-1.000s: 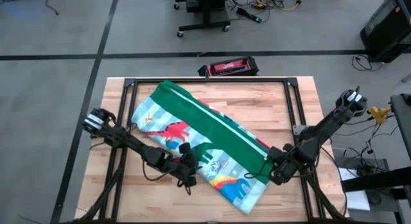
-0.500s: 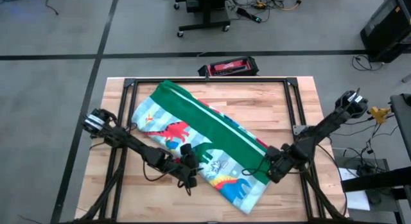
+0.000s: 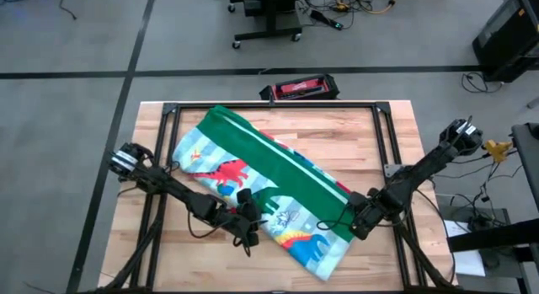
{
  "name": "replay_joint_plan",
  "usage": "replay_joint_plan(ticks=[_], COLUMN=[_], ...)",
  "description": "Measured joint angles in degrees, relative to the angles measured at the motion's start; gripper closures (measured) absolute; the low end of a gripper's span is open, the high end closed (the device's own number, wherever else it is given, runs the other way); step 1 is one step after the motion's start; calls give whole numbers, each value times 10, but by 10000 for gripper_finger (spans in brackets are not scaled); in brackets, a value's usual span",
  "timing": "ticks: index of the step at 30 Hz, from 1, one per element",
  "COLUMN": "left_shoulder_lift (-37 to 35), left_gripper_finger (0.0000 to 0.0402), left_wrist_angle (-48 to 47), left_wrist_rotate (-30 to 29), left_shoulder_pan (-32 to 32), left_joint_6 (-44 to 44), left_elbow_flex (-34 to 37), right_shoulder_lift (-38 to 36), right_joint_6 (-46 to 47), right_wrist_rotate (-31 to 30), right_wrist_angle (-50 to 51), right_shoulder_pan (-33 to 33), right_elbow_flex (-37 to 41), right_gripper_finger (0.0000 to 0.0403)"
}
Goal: Roll towel
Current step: Fold the green multi-color dinosaur print towel
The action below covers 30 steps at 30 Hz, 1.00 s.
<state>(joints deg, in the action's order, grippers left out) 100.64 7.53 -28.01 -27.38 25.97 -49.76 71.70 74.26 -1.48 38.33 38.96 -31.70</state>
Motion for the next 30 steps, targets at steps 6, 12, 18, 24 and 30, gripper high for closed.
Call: replay_joint_plan(ticks=[6, 12, 18, 24, 30], left_shoulder_lift=[0, 0, -1, -1, -1], left_gripper_finger=[283, 283, 283, 283, 283], left_wrist_angle=[0, 1, 2, 1, 3], left_wrist_rotate=[0, -1, -1, -2, -2], left_shoulder_pan=[0, 3, 9, 18, 38], left_joint_6=[-2, -12, -15, -37, -90], left_elbow_flex=[0, 0, 0, -7, -34], right_shoulder_lift=[-8, -26, -37, -32, -30], right_joint_6=[1, 1, 10, 50, 74], right_wrist_rotate=[0, -16, -17, -22, -27], right_wrist_angle=[16, 141, 261, 344, 363], right_shoulder_pan=[0, 0, 0, 0, 0], right_elbow_flex=[-16, -78, -125, -120, -107], right_gripper_finger=[401, 402, 402, 403, 403])
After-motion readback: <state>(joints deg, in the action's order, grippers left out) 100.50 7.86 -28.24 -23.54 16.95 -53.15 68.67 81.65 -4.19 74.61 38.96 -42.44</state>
